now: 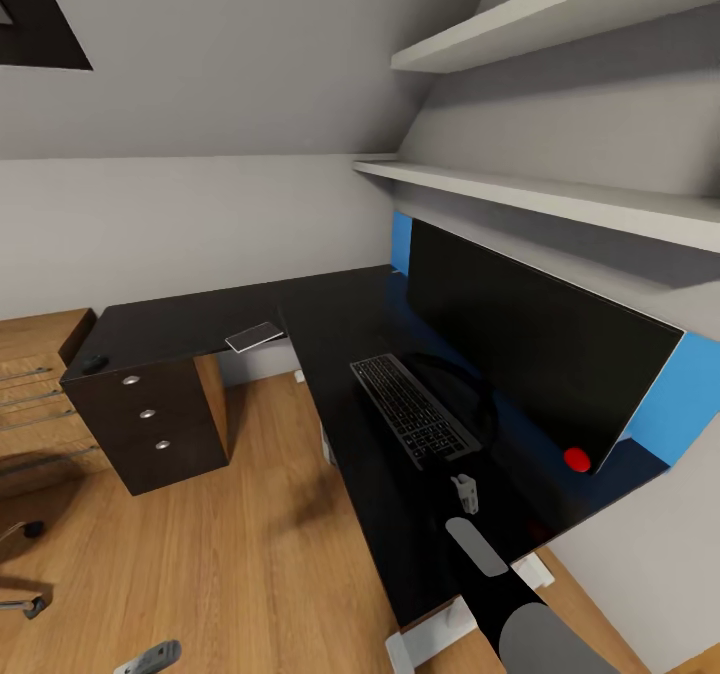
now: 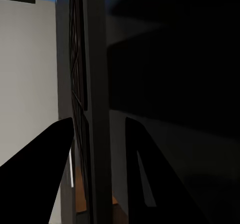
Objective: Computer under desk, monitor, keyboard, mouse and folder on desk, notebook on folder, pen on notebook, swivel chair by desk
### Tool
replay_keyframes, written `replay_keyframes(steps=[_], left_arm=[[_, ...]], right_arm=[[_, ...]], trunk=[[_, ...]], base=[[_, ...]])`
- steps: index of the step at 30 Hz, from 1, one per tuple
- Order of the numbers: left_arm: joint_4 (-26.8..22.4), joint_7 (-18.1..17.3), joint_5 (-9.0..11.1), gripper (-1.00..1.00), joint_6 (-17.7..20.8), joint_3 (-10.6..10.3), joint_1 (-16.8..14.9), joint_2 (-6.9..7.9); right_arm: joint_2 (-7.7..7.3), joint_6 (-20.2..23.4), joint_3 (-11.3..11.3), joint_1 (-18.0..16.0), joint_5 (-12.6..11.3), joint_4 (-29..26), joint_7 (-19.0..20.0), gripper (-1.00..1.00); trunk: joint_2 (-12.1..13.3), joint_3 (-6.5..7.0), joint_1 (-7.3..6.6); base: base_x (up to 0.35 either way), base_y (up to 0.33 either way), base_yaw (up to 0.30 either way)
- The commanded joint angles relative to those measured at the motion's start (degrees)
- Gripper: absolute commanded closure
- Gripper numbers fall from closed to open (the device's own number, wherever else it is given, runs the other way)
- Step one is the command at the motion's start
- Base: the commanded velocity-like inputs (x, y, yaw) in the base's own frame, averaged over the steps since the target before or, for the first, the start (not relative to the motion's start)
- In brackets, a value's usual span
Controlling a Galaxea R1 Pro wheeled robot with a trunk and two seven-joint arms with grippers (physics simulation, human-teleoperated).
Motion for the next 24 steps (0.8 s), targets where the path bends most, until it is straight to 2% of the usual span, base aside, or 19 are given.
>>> replay_keyframes(steps=[1, 24], left_arm=[[-0.13, 0.46, 0.6, -1.0, 0.24, -0.04, 0.02, 0.02], [-0.14, 0.45, 0.6, -1.0, 0.1, -0.04, 0.02, 0.02]], right_arm=[[-0.03, -0.39, 0.36, -0.07, -0.59, 0.08, 0.29, 1.0], [-0.03, -0.37, 0.36, -0.07, -0.5, 0.08, 0.27, 1.0]], trunk=[[-0.04, -0.05, 0.01], [-0.04, -0.05, 0.01]], base=[[0.0, 0.0, 0.0], [0.002, 0.0, 0.0]])
